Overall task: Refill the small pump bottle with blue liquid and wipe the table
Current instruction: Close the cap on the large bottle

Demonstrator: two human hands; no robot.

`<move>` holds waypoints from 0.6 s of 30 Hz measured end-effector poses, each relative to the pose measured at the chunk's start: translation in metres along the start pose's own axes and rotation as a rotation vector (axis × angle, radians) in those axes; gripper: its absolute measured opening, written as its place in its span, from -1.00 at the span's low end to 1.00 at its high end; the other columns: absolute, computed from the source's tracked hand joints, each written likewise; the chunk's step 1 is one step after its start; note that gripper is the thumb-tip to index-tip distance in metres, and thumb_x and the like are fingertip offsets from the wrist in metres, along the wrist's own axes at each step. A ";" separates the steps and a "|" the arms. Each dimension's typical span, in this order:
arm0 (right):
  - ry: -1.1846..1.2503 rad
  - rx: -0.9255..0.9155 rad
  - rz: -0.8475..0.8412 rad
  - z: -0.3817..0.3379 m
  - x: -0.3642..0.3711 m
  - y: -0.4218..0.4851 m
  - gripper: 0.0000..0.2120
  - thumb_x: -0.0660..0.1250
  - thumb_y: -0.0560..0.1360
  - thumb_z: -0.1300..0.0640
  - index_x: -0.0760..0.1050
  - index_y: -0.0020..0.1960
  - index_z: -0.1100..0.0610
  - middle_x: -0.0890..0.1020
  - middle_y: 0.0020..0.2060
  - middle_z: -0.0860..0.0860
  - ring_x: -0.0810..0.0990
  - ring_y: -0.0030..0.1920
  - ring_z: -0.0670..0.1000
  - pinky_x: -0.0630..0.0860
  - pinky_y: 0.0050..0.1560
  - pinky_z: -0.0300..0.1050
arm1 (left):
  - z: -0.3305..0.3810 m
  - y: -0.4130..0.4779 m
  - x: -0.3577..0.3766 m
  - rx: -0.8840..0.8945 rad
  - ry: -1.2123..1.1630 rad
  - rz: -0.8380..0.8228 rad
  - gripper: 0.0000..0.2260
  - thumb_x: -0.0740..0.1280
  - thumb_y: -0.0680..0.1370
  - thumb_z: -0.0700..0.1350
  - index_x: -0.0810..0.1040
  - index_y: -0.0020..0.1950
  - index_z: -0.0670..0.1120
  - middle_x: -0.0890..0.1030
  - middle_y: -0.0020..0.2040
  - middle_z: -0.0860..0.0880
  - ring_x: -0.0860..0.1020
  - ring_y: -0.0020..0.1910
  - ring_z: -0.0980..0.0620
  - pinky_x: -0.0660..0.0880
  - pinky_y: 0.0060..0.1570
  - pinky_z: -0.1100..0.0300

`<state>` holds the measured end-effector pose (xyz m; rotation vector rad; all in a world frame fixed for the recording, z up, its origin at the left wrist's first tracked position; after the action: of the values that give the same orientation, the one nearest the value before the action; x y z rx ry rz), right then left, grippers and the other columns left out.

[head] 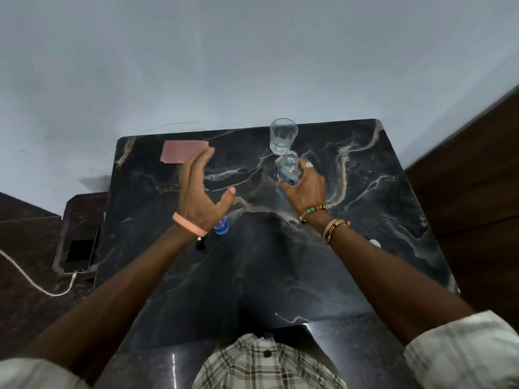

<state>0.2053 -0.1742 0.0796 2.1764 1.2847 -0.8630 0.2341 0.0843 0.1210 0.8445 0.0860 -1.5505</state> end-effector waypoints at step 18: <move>-0.067 0.243 0.156 0.135 -0.074 0.031 -0.59 0.51 0.34 0.09 0.52 0.16 0.12 0.65 0.03 0.07 0.61 0.04 0.09 0.57 0.02 -0.05 | 0.086 -0.006 0.292 -0.565 -0.529 -0.636 -0.44 0.20 0.44 -0.54 0.39 0.39 -0.19 0.55 0.20 -0.04 0.54 0.12 0.07 0.53 0.09 0.25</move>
<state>0.1686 -0.3218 0.0411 2.3744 1.0068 -1.0654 0.2120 -0.2021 0.0207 -0.0771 0.4153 -2.1467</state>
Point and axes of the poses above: each hand's wrist, its own y-axis towards the middle knuckle, its own x-axis out of the palm, z = x × y, the point moved 9 cm from there along y, towards the middle knuckle
